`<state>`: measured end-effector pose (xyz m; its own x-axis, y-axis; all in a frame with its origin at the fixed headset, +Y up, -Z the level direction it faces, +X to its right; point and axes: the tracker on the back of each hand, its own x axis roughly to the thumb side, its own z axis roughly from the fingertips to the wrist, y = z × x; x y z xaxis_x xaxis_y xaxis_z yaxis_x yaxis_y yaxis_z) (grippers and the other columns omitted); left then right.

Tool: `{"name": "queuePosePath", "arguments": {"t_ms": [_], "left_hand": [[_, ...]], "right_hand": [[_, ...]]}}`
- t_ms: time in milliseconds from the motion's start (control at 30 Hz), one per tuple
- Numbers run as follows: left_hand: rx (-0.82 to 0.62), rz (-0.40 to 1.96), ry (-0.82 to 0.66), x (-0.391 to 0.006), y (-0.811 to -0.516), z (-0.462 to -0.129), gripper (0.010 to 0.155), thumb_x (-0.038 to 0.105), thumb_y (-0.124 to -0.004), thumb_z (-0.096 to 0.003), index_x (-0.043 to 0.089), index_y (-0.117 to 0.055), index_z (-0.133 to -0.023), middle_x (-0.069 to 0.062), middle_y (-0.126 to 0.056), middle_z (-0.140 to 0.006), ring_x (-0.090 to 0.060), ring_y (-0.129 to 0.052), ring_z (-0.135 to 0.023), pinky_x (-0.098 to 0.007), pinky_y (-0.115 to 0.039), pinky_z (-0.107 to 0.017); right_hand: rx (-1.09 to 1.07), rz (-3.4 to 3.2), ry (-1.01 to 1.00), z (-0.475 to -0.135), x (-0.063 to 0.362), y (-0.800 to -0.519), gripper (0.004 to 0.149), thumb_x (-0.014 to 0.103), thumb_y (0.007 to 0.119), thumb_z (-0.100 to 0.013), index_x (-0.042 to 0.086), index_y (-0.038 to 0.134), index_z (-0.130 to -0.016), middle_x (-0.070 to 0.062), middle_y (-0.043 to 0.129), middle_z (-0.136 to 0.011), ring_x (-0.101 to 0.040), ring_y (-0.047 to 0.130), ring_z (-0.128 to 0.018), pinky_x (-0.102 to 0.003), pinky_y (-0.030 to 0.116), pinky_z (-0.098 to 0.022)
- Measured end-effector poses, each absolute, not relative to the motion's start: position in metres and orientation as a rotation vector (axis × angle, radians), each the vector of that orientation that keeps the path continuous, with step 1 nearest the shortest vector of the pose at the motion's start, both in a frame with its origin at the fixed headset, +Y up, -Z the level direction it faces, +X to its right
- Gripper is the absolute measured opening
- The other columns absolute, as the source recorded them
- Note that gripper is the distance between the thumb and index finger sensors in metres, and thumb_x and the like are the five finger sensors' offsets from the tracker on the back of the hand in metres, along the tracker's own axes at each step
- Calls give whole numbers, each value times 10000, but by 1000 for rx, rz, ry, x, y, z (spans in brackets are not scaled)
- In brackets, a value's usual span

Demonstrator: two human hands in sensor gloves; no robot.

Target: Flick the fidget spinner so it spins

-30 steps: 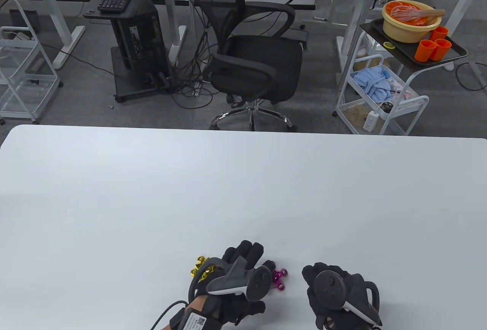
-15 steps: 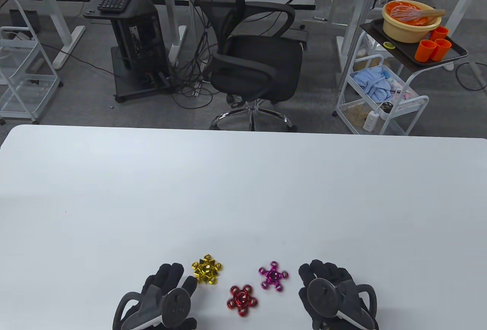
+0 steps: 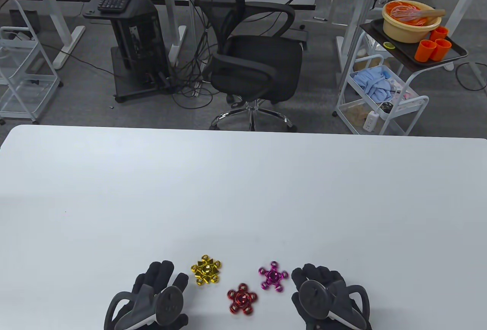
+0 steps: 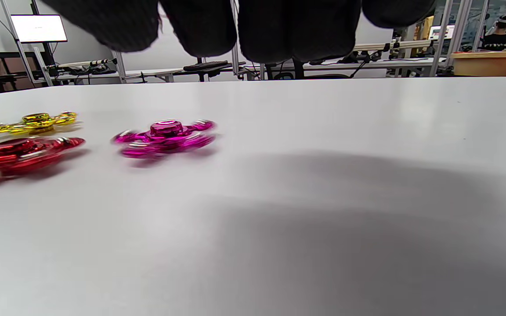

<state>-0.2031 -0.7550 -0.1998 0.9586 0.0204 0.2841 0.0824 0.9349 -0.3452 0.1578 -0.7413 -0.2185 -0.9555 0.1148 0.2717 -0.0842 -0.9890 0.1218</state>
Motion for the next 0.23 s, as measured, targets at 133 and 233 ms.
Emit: {"name": "queuePosePath", "arguments": {"t_ms": [133, 233], "left_hand": [[-377, -37, -292, -201, -756, -200, 827, 615, -629, -380, 290, -179, -993, -148, 75, -1044, -427, -37, -990, -626, -209, -730], [-391, -46, -296, -200, -758, -201, 827, 614, -629, -381, 290, -178, -993, -147, 78, -1042, -426, -37, -989, -626, -209, -730]], "right_hand": [[451, 3005, 179, -218, 157, -742, 559, 434, 679, -489, 182, 558, -973, -195, 512, -1055, -499, 546, -913, -668, 450, -694], [466, 3005, 169, -217, 155, -741, 560, 436, 679, -488, 182, 558, -972, -194, 512, -1055, -498, 547, -913, -668, 450, -694]]}}
